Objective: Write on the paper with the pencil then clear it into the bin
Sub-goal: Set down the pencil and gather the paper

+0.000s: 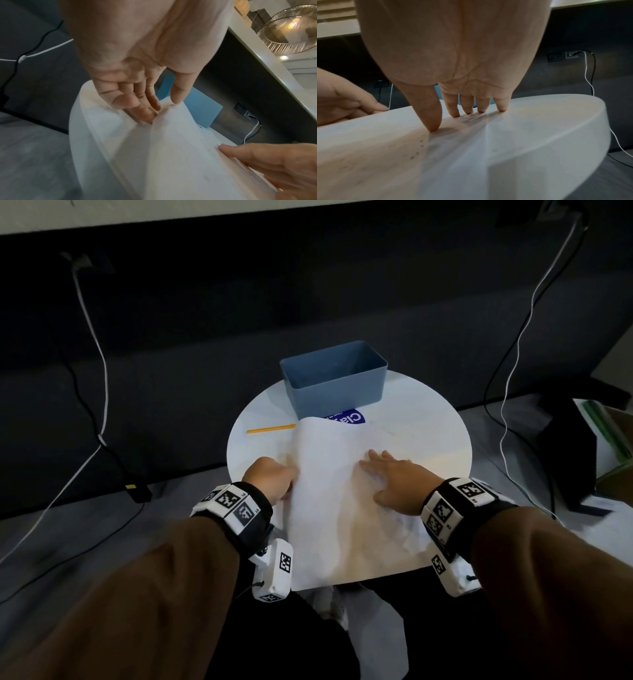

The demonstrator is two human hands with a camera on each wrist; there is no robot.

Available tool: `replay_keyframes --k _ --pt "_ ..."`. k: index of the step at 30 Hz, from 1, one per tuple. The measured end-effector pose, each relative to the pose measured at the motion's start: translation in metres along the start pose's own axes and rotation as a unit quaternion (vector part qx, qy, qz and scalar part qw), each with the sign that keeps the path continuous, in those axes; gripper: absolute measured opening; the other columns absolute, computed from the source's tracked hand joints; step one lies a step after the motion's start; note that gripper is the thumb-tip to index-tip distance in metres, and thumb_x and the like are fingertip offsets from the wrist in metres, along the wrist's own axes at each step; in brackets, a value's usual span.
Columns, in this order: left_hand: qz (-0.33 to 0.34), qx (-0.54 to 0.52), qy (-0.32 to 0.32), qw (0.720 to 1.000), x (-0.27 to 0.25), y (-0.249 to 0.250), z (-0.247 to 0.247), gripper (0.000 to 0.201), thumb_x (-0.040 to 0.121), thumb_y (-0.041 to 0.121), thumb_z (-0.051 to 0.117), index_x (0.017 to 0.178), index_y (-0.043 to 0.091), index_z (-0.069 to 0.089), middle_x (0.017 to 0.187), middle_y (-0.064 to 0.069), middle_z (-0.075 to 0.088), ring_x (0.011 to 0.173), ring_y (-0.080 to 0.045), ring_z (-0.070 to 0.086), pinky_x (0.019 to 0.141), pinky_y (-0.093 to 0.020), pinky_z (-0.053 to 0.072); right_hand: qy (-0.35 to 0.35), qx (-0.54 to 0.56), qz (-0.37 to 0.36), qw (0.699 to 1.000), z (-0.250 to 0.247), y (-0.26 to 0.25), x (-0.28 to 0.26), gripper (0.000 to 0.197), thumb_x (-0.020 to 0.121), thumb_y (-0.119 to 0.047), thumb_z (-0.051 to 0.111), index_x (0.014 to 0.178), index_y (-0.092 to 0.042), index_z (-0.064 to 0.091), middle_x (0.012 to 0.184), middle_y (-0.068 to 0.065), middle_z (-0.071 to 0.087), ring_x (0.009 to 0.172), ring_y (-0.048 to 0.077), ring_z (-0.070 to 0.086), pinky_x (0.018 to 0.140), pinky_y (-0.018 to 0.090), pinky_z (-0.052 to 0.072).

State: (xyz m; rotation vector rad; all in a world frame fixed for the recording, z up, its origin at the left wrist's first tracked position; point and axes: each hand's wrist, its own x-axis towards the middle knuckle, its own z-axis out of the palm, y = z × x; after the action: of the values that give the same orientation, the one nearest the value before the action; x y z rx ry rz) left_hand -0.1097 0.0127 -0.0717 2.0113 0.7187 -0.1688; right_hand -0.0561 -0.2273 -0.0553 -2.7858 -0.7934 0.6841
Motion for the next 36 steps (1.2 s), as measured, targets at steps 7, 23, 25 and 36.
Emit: replay_keyframes --k 7,23,25,36 --pt "0.027 -0.059 0.014 0.998 0.014 -0.010 -0.005 0.034 0.094 0.019 0.065 0.063 0.012 0.053 0.060 -0.004 0.052 0.051 -0.018 0.046 0.045 -0.019 0.035 -0.001 0.029 -0.026 0.999 -0.004 0.007 0.016 0.079 0.095 -0.019 0.058 0.162 -0.030 0.018 0.171 -0.007 -0.001 0.157 0.014 -0.002 0.126 0.046 0.001" --pt "0.107 -0.029 0.106 0.988 0.037 -0.034 -0.009 0.031 0.089 0.025 0.069 0.063 0.010 0.059 0.065 -0.008 0.063 0.068 -0.033 0.062 0.070 -0.041 0.054 0.030 -0.057 -0.129 0.990 0.052 -0.048 0.003 0.079 0.095 -0.068 0.005 0.162 -0.029 -0.011 0.169 -0.006 -0.020 0.155 0.015 -0.019 0.126 0.045 -0.009" --pt "0.101 -0.036 0.098 0.989 0.038 -0.036 -0.012 0.032 0.087 0.027 0.070 0.064 0.008 0.061 0.066 -0.011 0.065 0.071 -0.036 0.065 0.073 -0.046 0.059 0.034 -0.105 -0.105 0.988 0.053 -0.025 0.004 0.085 0.088 -0.072 -0.006 0.161 -0.030 -0.014 0.168 -0.005 -0.022 0.155 0.017 -0.019 0.126 0.049 -0.007" --pt "0.101 -0.048 0.090 0.990 0.042 -0.039 -0.010 0.026 0.079 0.036 0.070 0.065 0.015 0.066 0.070 -0.006 0.071 0.074 -0.032 0.070 0.074 -0.052 0.060 0.078 -0.067 -0.143 0.984 0.068 -0.057 0.009 0.082 0.093 -0.070 -0.005 0.162 -0.027 -0.012 0.168 -0.005 -0.021 0.154 0.016 -0.021 0.125 0.047 -0.012"
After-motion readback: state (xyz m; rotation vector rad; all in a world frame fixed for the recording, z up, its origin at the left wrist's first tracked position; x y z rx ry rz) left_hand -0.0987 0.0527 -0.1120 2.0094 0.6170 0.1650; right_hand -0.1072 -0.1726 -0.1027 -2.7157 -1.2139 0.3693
